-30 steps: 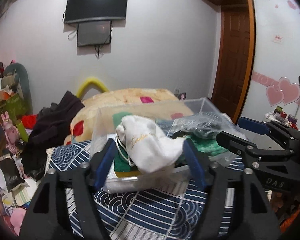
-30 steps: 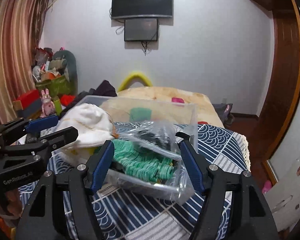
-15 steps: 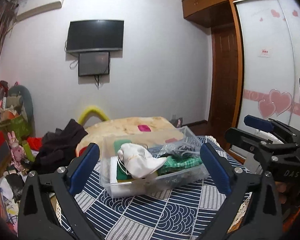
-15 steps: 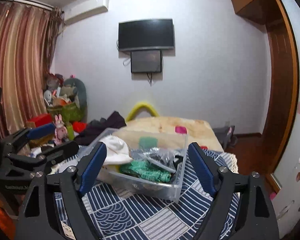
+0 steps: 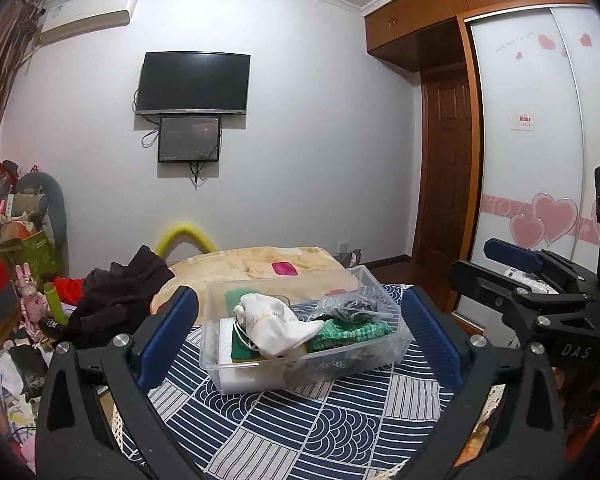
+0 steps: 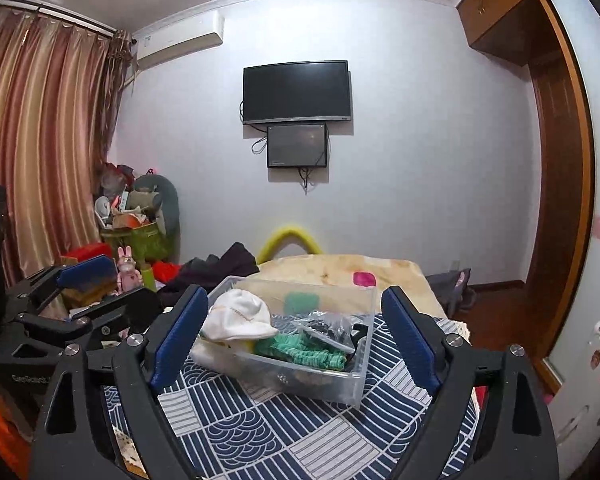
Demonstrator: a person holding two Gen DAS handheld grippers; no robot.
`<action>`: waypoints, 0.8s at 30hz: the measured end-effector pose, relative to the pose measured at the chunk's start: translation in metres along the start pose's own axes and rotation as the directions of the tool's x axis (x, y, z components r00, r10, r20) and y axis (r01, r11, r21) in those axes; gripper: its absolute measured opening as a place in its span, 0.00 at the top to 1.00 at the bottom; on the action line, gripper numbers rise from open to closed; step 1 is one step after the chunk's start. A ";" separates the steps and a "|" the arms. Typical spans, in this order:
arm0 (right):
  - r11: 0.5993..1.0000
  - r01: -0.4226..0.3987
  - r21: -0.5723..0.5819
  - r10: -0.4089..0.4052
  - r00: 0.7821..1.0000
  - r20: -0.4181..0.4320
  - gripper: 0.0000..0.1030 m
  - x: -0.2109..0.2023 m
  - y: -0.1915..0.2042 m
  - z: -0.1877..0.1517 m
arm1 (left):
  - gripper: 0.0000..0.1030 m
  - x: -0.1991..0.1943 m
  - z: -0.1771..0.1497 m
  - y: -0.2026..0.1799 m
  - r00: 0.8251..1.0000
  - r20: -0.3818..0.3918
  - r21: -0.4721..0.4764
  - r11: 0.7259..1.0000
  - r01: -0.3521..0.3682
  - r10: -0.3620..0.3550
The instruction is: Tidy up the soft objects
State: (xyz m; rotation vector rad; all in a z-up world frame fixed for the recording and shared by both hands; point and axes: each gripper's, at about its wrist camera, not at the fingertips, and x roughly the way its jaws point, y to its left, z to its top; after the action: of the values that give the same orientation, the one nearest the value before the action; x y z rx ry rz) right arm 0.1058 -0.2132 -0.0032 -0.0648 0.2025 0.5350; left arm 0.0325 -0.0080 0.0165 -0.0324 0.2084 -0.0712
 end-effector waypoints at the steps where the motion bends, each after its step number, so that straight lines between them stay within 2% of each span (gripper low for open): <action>1: 1.000 0.001 -0.001 -0.001 1.000 0.000 0.15 0.000 0.001 0.000 | 0.00 -0.001 0.000 0.000 1.000 0.002 -0.001 1.000 0.000 0.000; 24: 1.000 -0.003 -0.001 0.003 1.000 0.009 0.15 -0.007 0.002 -0.002 | 0.00 -0.004 -0.002 0.001 1.000 0.008 -0.008 1.000 -0.003 0.003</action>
State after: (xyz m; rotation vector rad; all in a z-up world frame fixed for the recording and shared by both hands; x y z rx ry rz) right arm 0.0985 -0.2147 -0.0041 -0.0628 0.1934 0.5379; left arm 0.0287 -0.0063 0.0155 -0.0406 0.2008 -0.0675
